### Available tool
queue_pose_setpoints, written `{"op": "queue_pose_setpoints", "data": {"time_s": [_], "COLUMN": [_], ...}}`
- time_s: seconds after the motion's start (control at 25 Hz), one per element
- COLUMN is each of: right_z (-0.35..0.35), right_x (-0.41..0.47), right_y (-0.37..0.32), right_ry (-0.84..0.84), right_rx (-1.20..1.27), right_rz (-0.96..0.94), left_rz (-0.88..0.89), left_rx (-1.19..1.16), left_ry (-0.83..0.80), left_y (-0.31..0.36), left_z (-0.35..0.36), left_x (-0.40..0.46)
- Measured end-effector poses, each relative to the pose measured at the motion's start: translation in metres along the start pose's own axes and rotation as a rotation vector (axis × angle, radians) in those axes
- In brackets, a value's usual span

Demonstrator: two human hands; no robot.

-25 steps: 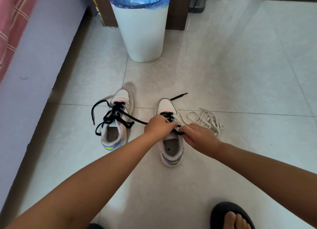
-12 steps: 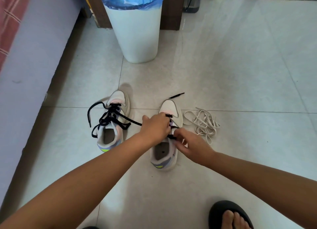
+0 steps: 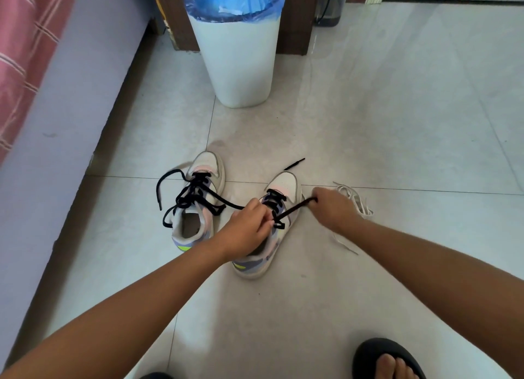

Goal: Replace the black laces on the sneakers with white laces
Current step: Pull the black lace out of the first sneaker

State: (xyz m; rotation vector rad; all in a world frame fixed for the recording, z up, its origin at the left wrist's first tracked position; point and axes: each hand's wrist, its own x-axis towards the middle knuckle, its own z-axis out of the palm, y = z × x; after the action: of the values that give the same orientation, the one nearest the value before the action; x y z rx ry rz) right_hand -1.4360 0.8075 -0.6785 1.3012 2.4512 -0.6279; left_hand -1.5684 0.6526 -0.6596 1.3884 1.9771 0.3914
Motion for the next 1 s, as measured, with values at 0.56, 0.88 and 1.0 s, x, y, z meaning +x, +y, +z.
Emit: {"op": "queue_pose_setpoints", "data": {"time_s": [0.56,0.88,1.0], "right_z": [-0.095,-0.019,-0.001], "right_x": [-0.005,-0.023,-0.033], "right_y": [-0.104,-0.015,-0.007], "right_ry": [-0.078,-0.546,-0.468], "right_rx": [0.897,0.427,0.769], "right_rz": [-0.550,-0.027,-0.009], "left_rz": [-0.388,-0.430,-0.451], "left_rx": [-0.074,-0.010,-0.007], "left_ry": [-0.001,0.019,0.026], "left_y": [-0.032,-0.014,-0.007], "left_z": [0.023,0.035,0.038], "left_x": [-0.018,-0.009,-0.004]}}
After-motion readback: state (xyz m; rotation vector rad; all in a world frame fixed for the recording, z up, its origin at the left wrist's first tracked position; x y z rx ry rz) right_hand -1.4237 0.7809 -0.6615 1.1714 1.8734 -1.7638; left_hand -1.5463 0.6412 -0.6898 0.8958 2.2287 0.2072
